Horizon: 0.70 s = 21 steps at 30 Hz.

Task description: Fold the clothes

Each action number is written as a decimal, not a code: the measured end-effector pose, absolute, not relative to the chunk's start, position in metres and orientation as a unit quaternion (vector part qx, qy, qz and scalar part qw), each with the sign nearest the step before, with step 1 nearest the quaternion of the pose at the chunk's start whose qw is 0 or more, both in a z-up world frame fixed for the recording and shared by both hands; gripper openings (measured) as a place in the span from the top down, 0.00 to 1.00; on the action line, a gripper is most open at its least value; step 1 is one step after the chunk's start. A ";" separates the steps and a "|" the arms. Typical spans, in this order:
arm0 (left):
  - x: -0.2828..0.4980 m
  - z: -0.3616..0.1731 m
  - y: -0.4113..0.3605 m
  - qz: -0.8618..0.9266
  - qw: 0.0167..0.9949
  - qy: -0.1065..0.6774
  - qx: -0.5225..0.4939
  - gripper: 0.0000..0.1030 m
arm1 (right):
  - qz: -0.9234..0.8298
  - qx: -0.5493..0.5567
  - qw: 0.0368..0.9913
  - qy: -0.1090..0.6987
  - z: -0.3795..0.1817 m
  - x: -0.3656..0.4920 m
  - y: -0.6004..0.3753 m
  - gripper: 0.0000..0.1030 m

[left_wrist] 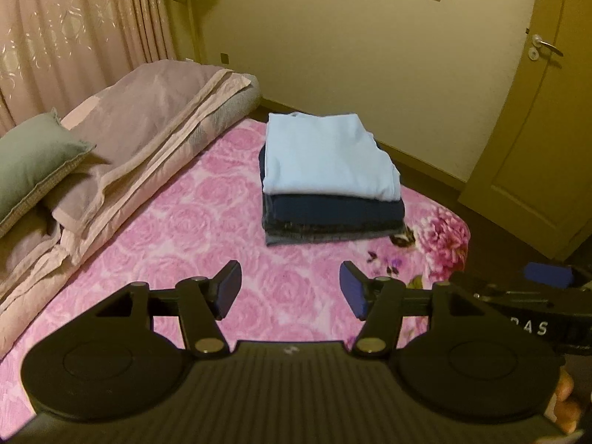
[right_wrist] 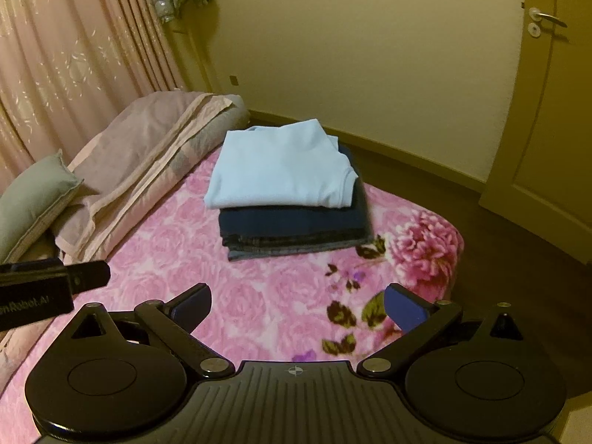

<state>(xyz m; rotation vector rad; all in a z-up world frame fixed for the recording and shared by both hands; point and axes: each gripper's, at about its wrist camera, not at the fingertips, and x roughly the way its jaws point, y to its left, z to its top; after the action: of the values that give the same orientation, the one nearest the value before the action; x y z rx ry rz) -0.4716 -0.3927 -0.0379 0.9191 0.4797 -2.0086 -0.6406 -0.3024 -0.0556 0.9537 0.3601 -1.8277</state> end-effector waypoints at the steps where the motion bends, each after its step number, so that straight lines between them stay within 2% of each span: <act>1: -0.468 -0.039 -0.388 -0.803 0.426 0.191 0.369 0.47 | -0.757 0.395 0.500 0.149 -0.055 -0.637 -0.297 0.01; 6: -0.456 -0.041 -0.364 -0.810 0.420 0.175 0.369 0.46 | -0.759 0.398 0.496 0.143 -0.054 -0.627 -0.279 0.01; 21: -0.454 -0.066 -0.366 -0.799 0.413 0.213 0.382 0.47 | -0.755 0.420 0.479 0.158 -0.070 -0.631 -0.282 0.01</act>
<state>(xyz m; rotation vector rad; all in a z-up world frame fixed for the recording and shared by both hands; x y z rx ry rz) -0.4544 -0.3659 -0.0656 0.9617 0.5352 -2.0096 -0.6314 -0.2817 -0.0705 1.0250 0.3863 -1.8420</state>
